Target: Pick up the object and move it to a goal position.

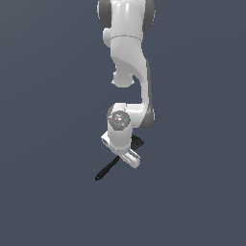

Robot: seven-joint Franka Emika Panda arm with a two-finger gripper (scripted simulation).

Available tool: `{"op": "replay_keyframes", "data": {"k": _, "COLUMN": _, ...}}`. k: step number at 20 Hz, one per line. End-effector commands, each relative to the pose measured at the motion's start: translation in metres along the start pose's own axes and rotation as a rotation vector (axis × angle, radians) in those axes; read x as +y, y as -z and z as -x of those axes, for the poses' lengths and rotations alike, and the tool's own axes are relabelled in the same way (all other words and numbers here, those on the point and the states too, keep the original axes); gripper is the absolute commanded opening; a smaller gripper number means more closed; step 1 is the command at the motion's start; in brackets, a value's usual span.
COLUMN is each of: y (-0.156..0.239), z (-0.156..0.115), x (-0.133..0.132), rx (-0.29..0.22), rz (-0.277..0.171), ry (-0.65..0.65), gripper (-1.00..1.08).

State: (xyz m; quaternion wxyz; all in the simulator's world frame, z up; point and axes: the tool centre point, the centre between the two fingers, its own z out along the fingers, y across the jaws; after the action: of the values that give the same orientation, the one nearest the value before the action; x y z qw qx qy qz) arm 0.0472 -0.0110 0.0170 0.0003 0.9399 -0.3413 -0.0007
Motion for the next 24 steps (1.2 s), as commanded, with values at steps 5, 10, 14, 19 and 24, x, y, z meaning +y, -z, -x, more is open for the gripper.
{"op": "replay_keyframes", "data": {"k": 5, "y": 0.000, "z": 0.000, "x": -0.001, "rx": 0.001, "rz": -0.001, "ry": 0.000, "gripper": -1.00}}
{"op": "replay_keyframes", "data": {"k": 10, "y": 0.000, "z": 0.000, "x": 0.000, "rx": 0.001, "rz": 0.000, "ry": -0.001, "gripper": -1.00}}
{"op": "replay_keyframes", "data": {"k": 14, "y": 0.005, "z": 0.001, "x": 0.002, "rx": 0.001, "rz": 0.000, "ry": -0.001, "gripper": -1.00}}
{"op": "replay_keyframes", "data": {"k": 19, "y": 0.019, "z": 0.006, "x": 0.008, "rx": 0.000, "rz": -0.001, "ry": -0.001, "gripper": -1.00}}
{"op": "replay_keyframes", "data": {"k": 24, "y": 0.044, "z": 0.014, "x": 0.019, "rx": 0.000, "rz": -0.001, "ry": -0.001, "gripper": -1.00}}
